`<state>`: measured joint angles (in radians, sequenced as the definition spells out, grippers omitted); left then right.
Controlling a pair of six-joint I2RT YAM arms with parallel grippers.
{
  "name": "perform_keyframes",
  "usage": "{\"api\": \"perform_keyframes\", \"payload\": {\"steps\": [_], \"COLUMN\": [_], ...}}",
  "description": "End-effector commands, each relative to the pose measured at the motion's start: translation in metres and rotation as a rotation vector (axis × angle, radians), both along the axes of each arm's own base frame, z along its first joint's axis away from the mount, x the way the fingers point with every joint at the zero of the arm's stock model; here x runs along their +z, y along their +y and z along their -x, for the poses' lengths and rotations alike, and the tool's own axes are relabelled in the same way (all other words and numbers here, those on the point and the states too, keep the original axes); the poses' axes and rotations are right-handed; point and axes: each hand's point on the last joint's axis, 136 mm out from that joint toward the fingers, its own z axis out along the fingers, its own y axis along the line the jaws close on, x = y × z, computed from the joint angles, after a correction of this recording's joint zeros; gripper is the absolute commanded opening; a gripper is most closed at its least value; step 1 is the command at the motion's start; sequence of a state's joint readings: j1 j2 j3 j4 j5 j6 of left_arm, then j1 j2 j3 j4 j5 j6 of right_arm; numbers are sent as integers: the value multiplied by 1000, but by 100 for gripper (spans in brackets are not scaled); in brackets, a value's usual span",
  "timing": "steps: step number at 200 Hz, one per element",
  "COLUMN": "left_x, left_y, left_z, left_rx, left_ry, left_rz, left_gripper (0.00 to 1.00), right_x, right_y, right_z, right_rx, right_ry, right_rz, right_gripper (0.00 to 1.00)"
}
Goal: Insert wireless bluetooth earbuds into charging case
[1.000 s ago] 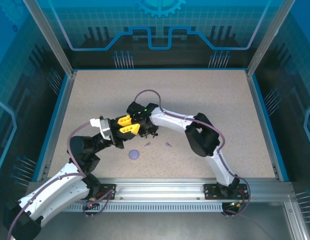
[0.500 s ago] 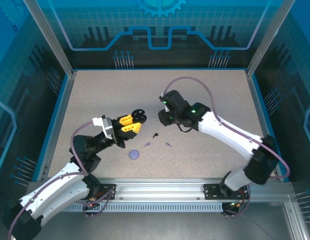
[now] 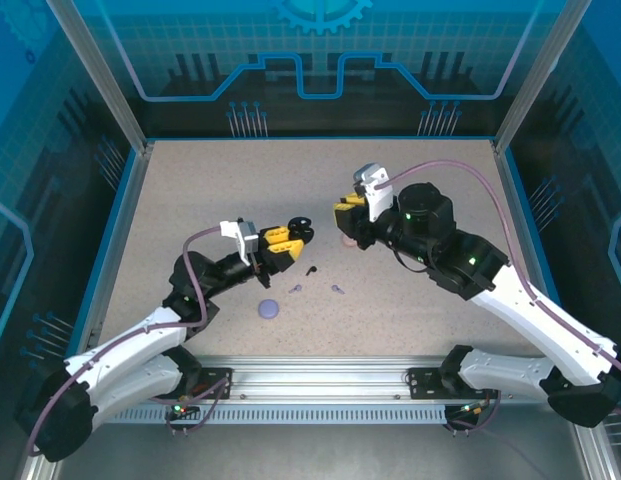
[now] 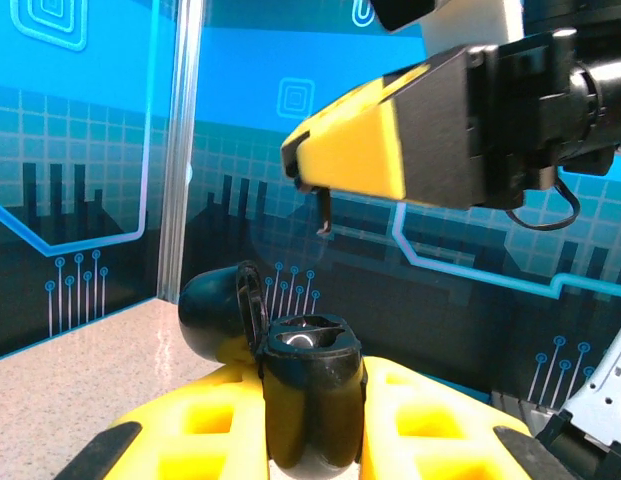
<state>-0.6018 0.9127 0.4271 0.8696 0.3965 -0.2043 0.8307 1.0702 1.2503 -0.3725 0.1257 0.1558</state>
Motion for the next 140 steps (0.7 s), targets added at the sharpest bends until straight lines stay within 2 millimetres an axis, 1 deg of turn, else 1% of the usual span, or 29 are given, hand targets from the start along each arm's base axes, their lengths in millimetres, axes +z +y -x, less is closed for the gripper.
{"api": "perform_keyframes", "payload": {"steps": [1,15,32,62,97,140], "left_x": [13,13,13,13,13,11], "left_y": [-1,-3,-3,-4,-3,-4], "left_z": [6,6,6,6,6,5], "left_rx": [-22,-26,-28,-28,-26,-23], "left_ry": [-40,-40,-41,-41,-44,-43], "left_rz": [45,45,45,46,46,41], "left_gripper": [4,4,4,4,4,4], "right_x": [17,22,24,20,14,17], "right_y": [23,33,44,57,68,72], "right_z": [17,25,31,28,23,23], "right_rx": [138,184,224,236,239,243], "right_ry": [-112,-137,-154,-159,-146,-153], "right_rz": [-4,-10,-4,28,49,45], "right_gripper": [24,24,24,24,24,24]}}
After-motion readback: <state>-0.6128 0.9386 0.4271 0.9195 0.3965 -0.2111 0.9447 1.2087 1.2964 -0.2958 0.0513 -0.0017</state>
